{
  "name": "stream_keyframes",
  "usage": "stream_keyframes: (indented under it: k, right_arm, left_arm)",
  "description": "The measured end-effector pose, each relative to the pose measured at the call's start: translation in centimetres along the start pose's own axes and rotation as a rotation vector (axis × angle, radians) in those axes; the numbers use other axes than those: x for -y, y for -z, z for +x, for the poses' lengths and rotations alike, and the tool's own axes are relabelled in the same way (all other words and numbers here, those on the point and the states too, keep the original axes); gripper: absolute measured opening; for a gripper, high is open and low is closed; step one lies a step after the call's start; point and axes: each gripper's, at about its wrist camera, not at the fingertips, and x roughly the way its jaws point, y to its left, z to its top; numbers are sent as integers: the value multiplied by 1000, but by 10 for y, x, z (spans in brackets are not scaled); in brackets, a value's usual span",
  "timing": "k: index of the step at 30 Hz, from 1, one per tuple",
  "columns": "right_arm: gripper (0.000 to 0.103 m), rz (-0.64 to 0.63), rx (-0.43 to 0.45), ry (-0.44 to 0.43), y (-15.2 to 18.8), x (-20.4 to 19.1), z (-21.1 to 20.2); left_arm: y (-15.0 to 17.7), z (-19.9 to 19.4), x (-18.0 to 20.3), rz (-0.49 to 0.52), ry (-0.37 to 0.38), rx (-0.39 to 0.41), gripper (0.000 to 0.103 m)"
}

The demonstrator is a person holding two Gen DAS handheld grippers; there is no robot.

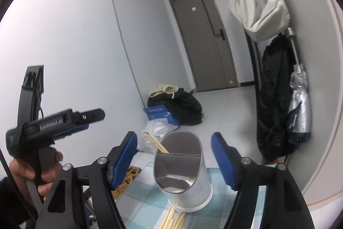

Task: Organize utensils
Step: 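Open the left gripper over the holder while the right gripper releases its chopstick, then lower the right gripper to the chopstick pile and grasp another chopstick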

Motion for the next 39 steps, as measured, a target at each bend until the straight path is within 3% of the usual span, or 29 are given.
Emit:
stream_keyframes:
  k: [11, 17, 26, 30, 39]
  right_arm:
    - [90, 22, 18, 33, 12, -13, -37]
    - [94, 40, -35, 60, 34, -13, -38]
    - [95, 85, -221, 125, 69, 3, -16]
    - [95, 134, -325, 125, 84, 15, 1]
    - [91, 129, -516, 191, 122, 27, 37]
  left_arm:
    - [30, -17, 2, 9, -19, 12, 102]
    - [50, -17, -5, 5, -36, -7, 102]
    - [82, 12, -20, -32, -60, -99, 102]
    - [91, 24, -22, 8, -61, -126, 102]
    - [95, 46, -40, -23, -79, -204, 102]
